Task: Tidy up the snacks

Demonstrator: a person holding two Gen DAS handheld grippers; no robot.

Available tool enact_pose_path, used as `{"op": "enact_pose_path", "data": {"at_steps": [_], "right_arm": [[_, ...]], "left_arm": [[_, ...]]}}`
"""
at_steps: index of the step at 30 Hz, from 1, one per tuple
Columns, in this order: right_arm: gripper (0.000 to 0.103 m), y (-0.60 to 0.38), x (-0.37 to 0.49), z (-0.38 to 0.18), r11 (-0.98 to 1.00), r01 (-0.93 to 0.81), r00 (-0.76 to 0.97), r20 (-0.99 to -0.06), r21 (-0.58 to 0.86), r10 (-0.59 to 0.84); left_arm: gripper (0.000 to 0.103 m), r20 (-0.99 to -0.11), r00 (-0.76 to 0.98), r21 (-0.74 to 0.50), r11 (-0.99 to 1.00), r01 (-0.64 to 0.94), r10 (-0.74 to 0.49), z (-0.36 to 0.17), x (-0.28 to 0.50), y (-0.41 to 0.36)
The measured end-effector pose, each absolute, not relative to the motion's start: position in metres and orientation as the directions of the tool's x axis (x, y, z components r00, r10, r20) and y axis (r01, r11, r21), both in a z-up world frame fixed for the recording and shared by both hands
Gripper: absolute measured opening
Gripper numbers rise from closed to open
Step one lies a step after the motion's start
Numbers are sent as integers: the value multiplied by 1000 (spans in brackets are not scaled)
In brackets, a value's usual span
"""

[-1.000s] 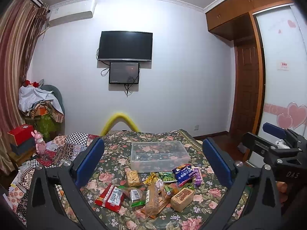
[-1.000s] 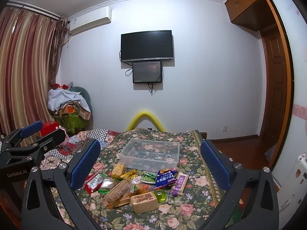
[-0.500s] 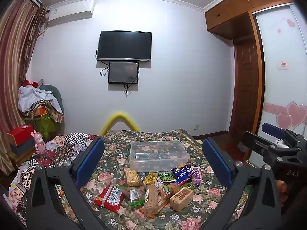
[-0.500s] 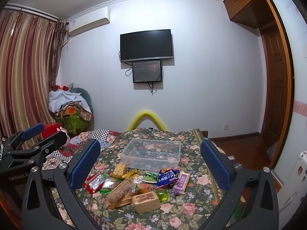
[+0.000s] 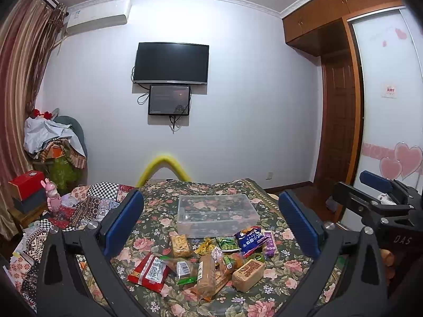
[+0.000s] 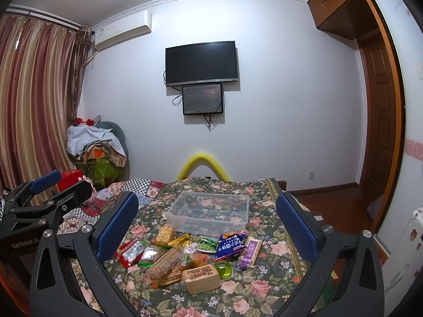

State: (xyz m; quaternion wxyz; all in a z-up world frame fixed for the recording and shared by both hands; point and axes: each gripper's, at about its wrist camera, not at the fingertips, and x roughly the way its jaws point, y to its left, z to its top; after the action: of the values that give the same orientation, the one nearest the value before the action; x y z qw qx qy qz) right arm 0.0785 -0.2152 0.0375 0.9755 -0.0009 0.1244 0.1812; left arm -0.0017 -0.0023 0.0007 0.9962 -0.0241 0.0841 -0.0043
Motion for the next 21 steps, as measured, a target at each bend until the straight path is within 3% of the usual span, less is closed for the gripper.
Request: {"op": "enact_pose_path", "data": {"at_steps": [21], "right_arm": [[103,-212,81,36,934,-355,900,-255,40,353]], "left_arm": [[103,-180,983,-71,997,24,-36,-1,2,0]]}}
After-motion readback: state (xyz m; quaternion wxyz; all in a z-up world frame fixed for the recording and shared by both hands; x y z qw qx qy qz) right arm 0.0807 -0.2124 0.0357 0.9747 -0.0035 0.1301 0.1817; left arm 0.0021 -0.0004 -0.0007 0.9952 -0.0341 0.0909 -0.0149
